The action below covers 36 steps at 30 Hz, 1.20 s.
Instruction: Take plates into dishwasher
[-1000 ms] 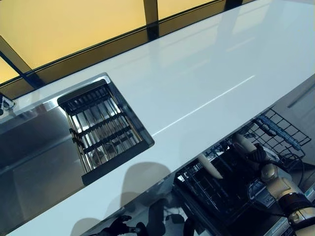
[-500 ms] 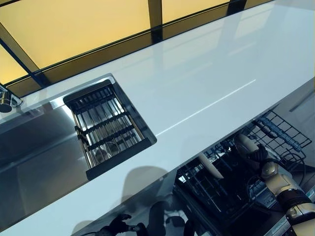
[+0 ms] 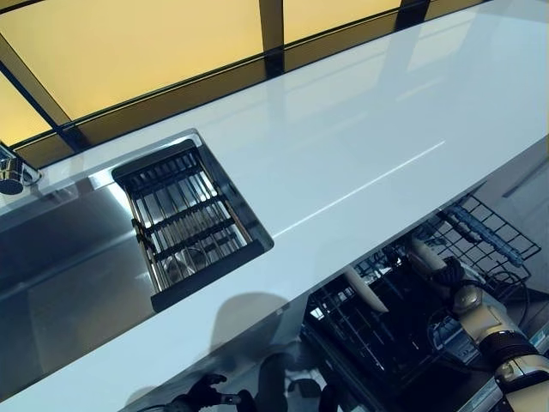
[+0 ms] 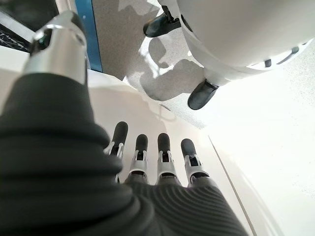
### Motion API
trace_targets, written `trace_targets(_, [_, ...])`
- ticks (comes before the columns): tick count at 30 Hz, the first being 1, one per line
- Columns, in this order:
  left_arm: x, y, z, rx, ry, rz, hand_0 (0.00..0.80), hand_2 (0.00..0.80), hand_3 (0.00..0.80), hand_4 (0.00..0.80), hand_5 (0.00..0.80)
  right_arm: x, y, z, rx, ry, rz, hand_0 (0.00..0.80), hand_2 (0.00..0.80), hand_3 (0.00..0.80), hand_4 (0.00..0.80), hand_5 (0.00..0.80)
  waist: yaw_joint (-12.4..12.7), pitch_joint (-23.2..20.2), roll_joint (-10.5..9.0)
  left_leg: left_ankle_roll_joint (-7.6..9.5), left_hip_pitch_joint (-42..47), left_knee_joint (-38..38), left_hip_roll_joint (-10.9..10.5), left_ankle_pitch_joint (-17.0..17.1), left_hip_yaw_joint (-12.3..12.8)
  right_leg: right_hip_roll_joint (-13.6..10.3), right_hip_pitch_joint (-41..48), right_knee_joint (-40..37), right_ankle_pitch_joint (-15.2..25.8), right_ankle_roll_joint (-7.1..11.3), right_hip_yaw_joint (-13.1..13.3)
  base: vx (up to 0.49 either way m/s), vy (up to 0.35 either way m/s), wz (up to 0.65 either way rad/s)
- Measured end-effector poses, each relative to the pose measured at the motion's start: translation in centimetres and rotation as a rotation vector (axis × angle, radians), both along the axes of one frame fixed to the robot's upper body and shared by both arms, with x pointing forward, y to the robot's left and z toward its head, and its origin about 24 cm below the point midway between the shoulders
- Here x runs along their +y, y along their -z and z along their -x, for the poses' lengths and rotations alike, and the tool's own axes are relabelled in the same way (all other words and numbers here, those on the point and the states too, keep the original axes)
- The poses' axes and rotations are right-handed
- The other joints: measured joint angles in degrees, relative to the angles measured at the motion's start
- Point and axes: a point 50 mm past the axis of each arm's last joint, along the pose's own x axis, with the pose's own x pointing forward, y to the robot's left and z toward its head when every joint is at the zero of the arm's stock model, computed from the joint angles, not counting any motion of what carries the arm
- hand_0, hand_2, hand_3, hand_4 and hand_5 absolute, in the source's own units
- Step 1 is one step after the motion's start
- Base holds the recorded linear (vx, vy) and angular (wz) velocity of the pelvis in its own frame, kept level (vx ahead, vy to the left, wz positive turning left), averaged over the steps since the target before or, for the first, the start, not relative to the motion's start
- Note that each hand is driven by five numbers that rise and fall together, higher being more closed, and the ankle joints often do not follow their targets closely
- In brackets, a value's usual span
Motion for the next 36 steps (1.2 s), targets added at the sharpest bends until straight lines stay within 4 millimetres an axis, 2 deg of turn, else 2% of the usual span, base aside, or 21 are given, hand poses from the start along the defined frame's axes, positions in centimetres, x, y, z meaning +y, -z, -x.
trace_targets(2, [0.0,0.0,0.0,0.000,0.000,-0.001,0.000,0.000,0.000,0.000,0.000,0.0,0.2,0.1,0.004,0.003,-0.003,0.097,0.097,0.097,0.097,0.097,0.0,0.0,0.00,0.01,0.0,0.0,0.0,0.0,0.0,0.0,0.0,0.0,0.0,0.00,0.0,0.000,0.000,0.00])
trace_targets(6, [0.1,0.0,0.0,0.000,0.000,-0.001,0.000,0.000,0.000,0.000,0.000,0.0,0.2,0.1,0.003,0.003,-0.003,0.041,0.041,0.041,0.041,0.041,0.0,0.0,-0.01,0.04,0.1,0.0,0.0,0.0,0.0,0.0,0.0,0.2,0.0,0.00,0.0,0.000,0.000,0.00])
trace_targets(7, [0.1,0.0,0.0,0.000,0.000,-0.002,0.000,0.000,0.000,0.000,0.000,0.0,0.2,0.1,0.003,0.003,-0.002,0.000,0.000,0.000,0.000,0.000,0.0,0.0,-0.01,0.05,0.1,0.0,0.0,0.1,0.0,0.0,0.0,0.2,0.0,0.00,0.0,0.000,0.000,0.00])
trace_targets(28, [0.2,0.0,0.1,0.007,-0.003,-0.007,0.000,0.000,0.000,0.000,0.000,0.1,0.2,0.2,-0.003,-0.002,-0.001,0.000,0.000,0.000,0.000,0.000,-0.1,0.1,-0.20,0.11,1.0,-0.1,0.0,0.2,0.0,-0.1,0.8,0.4,0.0,-0.01,0.0,0.000,0.000,0.00])
trace_targets(36, [0.8,-0.2,0.0,-0.002,-0.014,-0.018,0.000,0.000,0.000,0.000,0.000,1.6,-0.9,1.3,-0.123,-0.100,-0.041,0.000,0.000,0.000,0.000,0.000,-0.5,0.9,-1.52,0.08,1.0,-0.2,0.0,0.2,0.4,0.0,0.3,0.4,0.0,0.03,0.6,-0.003,0.011,-0.03])
